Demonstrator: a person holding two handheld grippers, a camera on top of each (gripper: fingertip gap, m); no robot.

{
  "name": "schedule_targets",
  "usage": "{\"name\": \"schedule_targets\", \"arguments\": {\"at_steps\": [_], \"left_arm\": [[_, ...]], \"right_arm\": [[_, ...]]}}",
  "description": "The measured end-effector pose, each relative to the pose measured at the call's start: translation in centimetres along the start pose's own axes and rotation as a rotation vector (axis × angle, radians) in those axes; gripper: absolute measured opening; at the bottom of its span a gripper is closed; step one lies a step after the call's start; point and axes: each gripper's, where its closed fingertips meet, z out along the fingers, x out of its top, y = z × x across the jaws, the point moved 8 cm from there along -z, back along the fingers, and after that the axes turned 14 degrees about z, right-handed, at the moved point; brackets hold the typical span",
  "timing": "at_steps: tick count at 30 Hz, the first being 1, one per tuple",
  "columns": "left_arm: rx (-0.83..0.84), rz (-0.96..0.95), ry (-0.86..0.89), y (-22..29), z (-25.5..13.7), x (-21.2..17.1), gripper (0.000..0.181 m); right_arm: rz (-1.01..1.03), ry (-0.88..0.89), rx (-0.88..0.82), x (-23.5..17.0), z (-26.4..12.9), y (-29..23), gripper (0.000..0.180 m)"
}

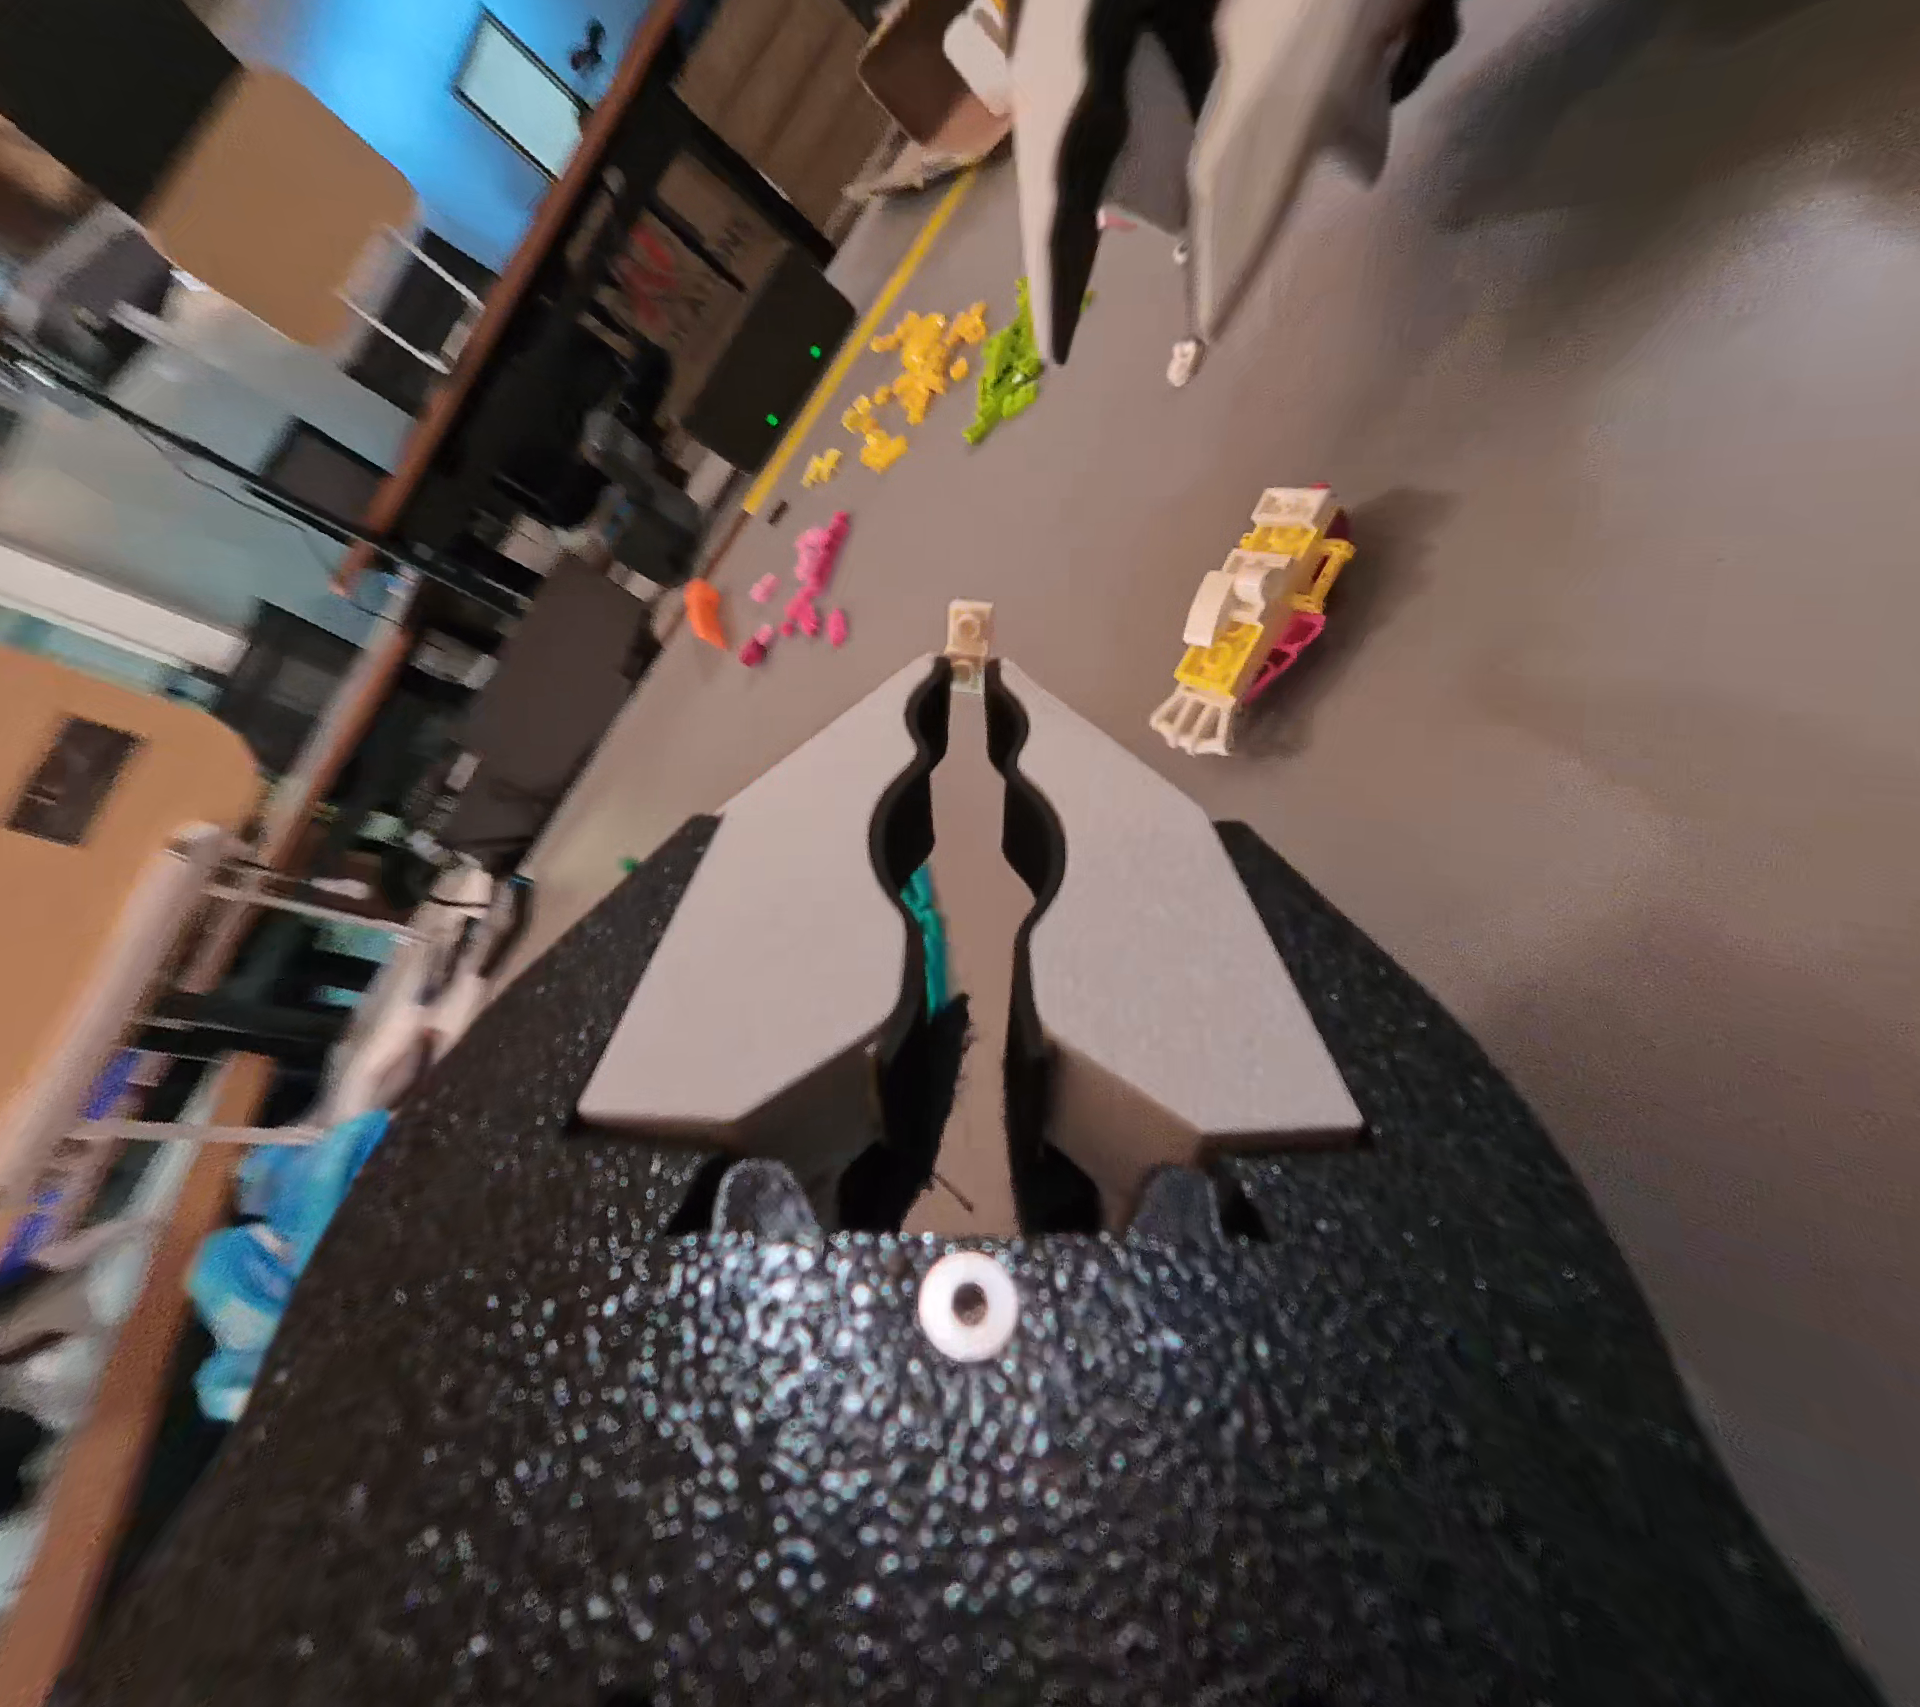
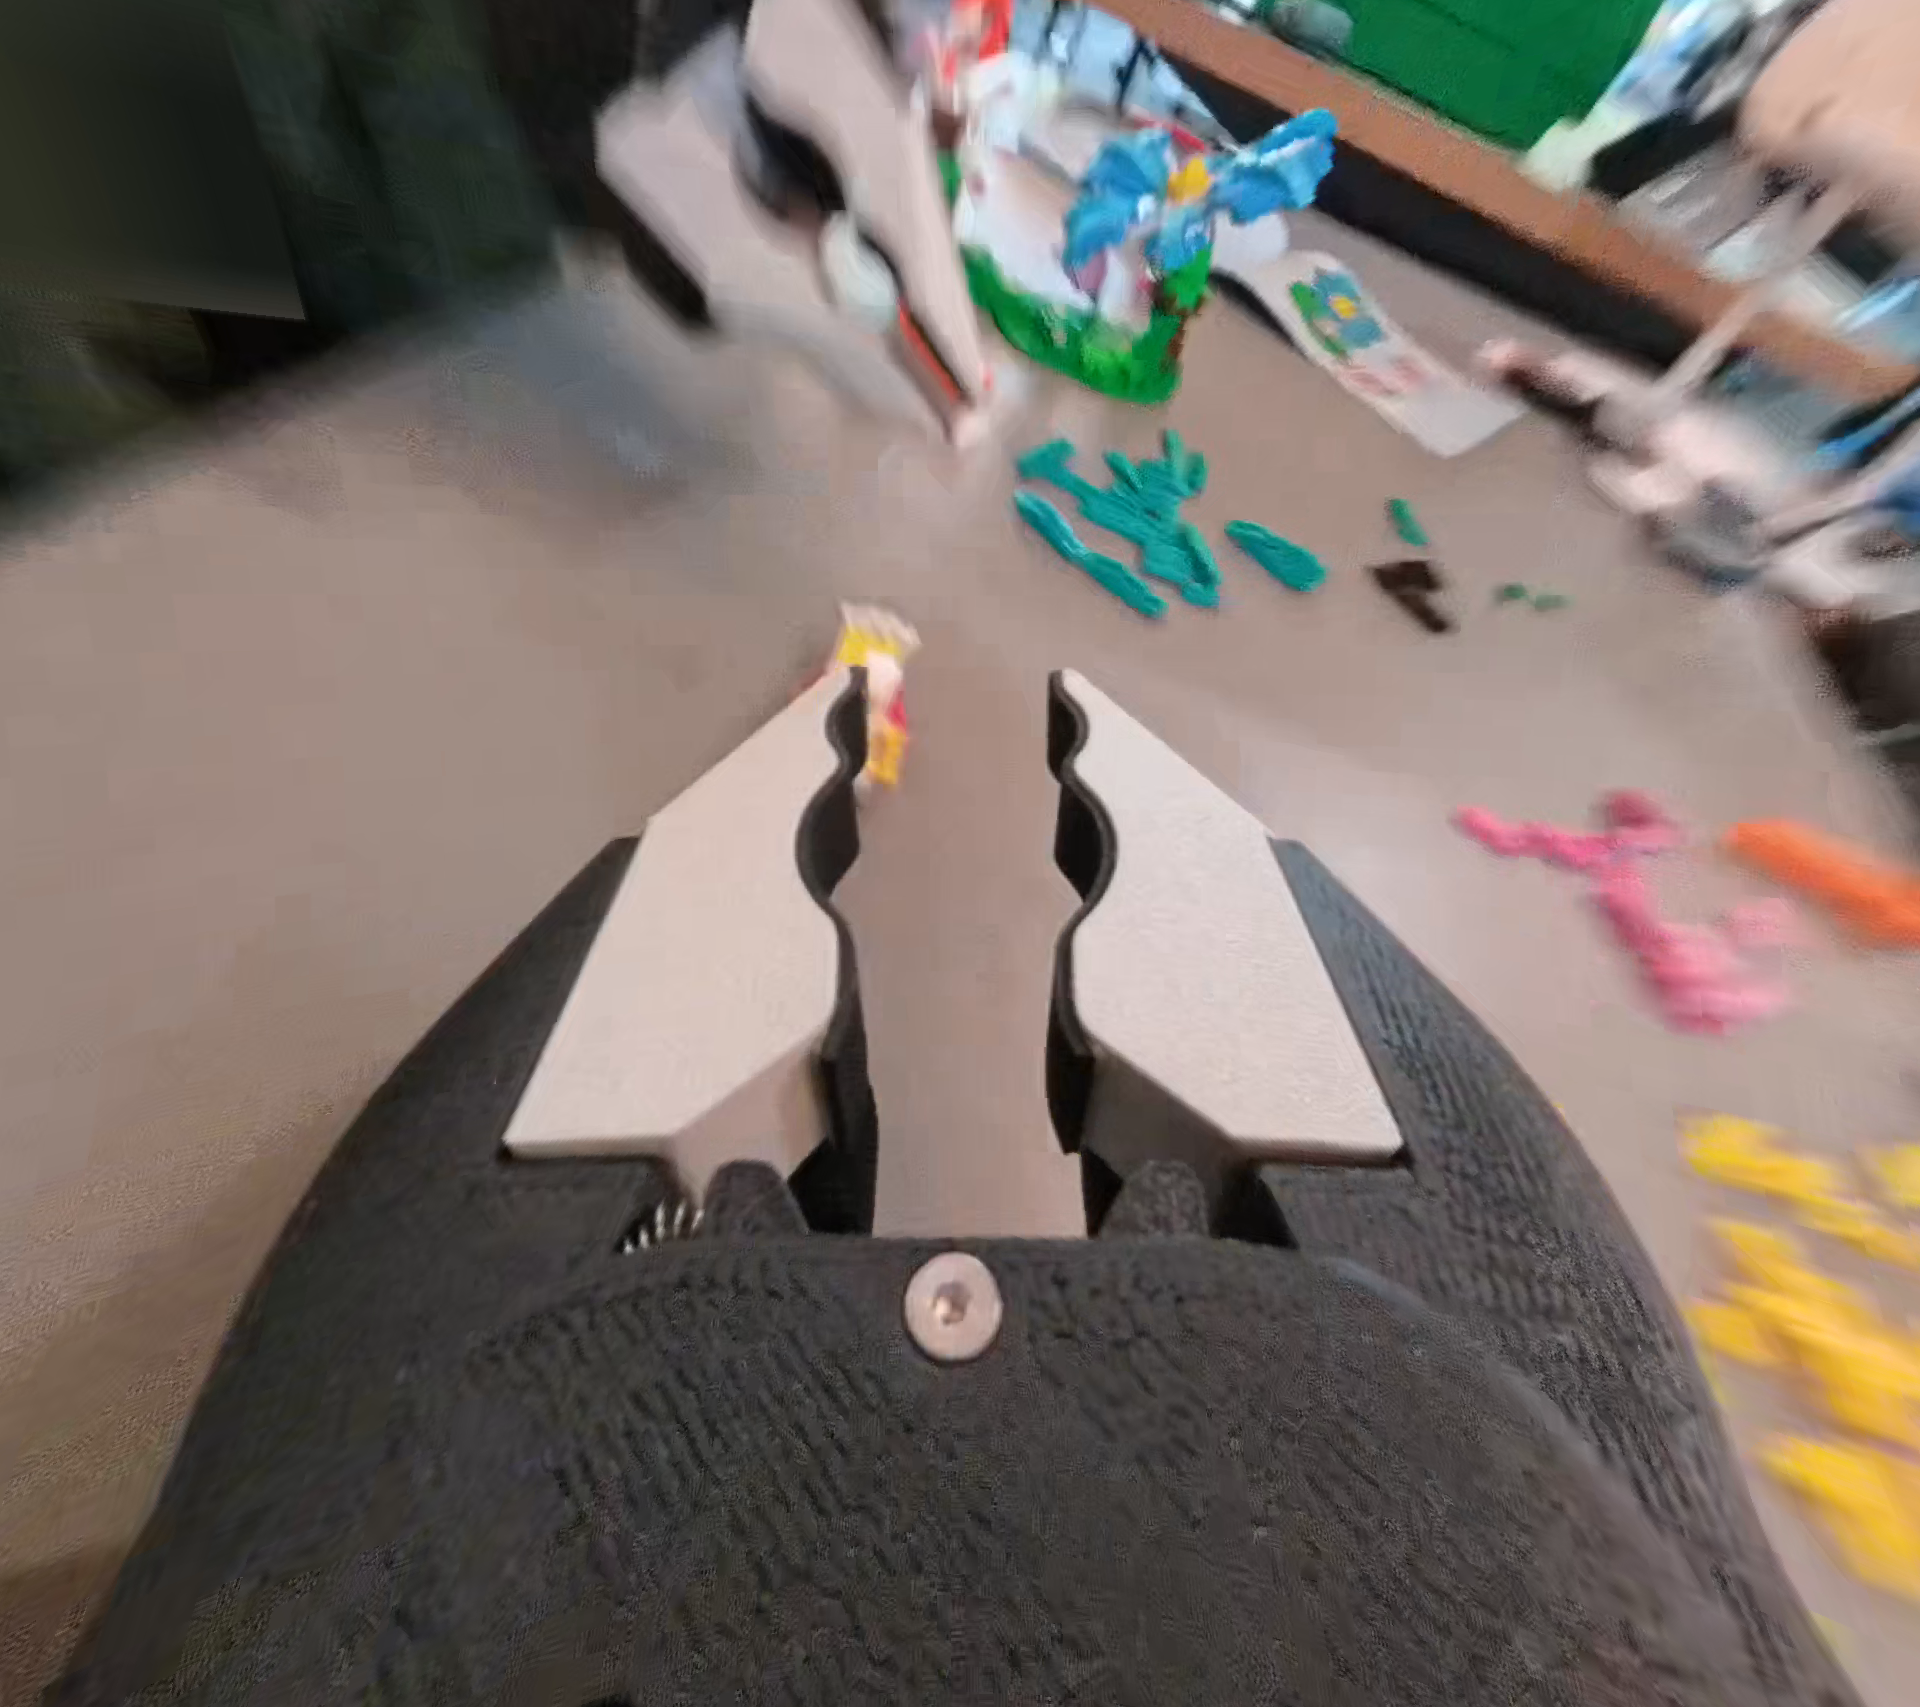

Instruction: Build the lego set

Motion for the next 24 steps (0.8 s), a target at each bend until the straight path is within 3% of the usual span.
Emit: {"name": "schedule_targets", "arguments": {"at_steps": [2, 4, 17, 19, 21, 24], "left_arm": [[0.052, 0.13, 0.01, 0.5, 0.2, 0.6, 0.003], [0.081, 0.228, 0.021, 1.0, 0.5, 1.2, 0.004], [0.075, 0.309, 0.082, 1.9, 0.5, 3.0, 0.004], [-0.029, 0.175, 0.113, 2.0, 0.5, 2.9, 0.001], [-0.175, -0.105, 0.198, 1.7, 0.3, 2.9, 0.028], [-0.354, -0.556, 0.295, 0.2, 0.1, 1.9, 0.03]], "right_arm": [[0.294, 0.07, 0.125, 1.0, 0.8, 0.0, 0.028], [0.409, 0.123, 0.173, 1.3, 1.4, -0.2, 0.019], [0.416, 0.085, 0.187, 0.8, 2.5, -1.0, 0.003], [0.329, 0.062, 0.147, 0.6, 2.4, -1.1, 0.001], [0.178, 0.061, 0.112, 0.7, 2.2, -1.5, 0.001], [-0.097, 0.08, 0.054, 0.8, 1.6, -2.4, 0.001]]}}
